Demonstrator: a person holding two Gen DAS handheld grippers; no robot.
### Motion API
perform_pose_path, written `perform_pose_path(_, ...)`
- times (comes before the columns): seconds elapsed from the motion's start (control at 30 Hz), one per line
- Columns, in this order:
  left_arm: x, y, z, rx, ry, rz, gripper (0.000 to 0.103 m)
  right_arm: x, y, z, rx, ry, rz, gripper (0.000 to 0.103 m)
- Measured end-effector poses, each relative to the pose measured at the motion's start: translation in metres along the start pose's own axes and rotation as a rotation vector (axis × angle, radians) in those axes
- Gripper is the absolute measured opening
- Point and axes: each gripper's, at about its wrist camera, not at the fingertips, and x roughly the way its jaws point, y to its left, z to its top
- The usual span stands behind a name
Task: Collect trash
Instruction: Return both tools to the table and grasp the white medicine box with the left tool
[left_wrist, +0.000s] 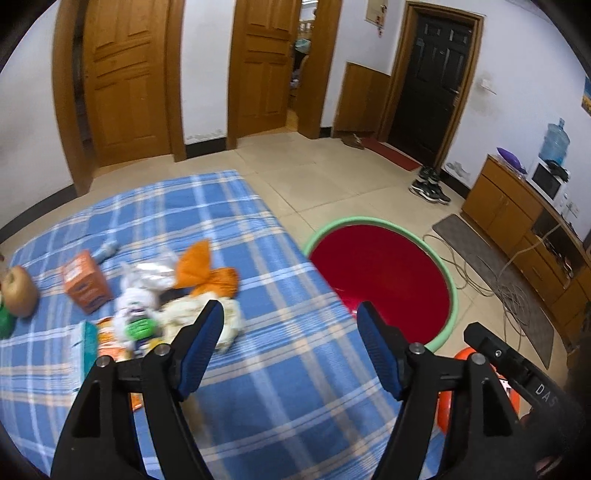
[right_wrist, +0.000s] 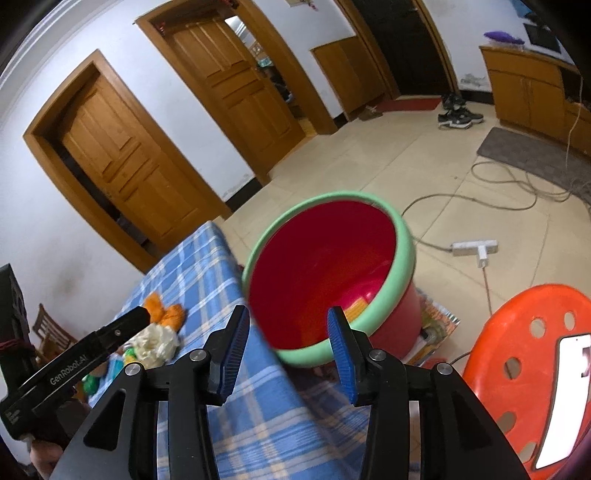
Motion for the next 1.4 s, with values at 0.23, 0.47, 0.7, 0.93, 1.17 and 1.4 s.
perform_pose_path(0.23, -0.018, 0.044, -0.009, -0.060, -0.002, 0.085, 0.075, 0.004, 0.020, -0.013, -0.044, 0.040, 0.008, 0.045)
perform_pose_path(0.47, -0.028, 0.096, -0.023, -0.148, 0.002, 0.169, 0.075, 0.006, 0.033, -0.023, -0.074, 0.061, 0.002, 0.045)
perform_pose_path(0.7, -0.024, 0.148, -0.040, -0.246, 0.037, 0.243, 0.075, 0.012, 0.041, -0.029, -0.098, 0.081, -0.009, 0.045)
perform_pose_path(0.93, -0.009, 0.179, -0.057, -0.328, 0.085, 0.251, 0.075, 0.023, 0.052, -0.035, -0.129, 0.114, -0.022, 0.045)
perform_pose_path(1.17, 0.002, 0.187, -0.064, -0.363, 0.089, 0.218, 0.075, 0.029, 0.061, -0.040, -0.150, 0.133, -0.025, 0.045)
perform_pose_path(1.4, 0.009, 0.192, -0.071, -0.405, 0.086, 0.152, 0.069, 0.033, 0.067, -0.045, -0.170, 0.154, -0.019, 0.045)
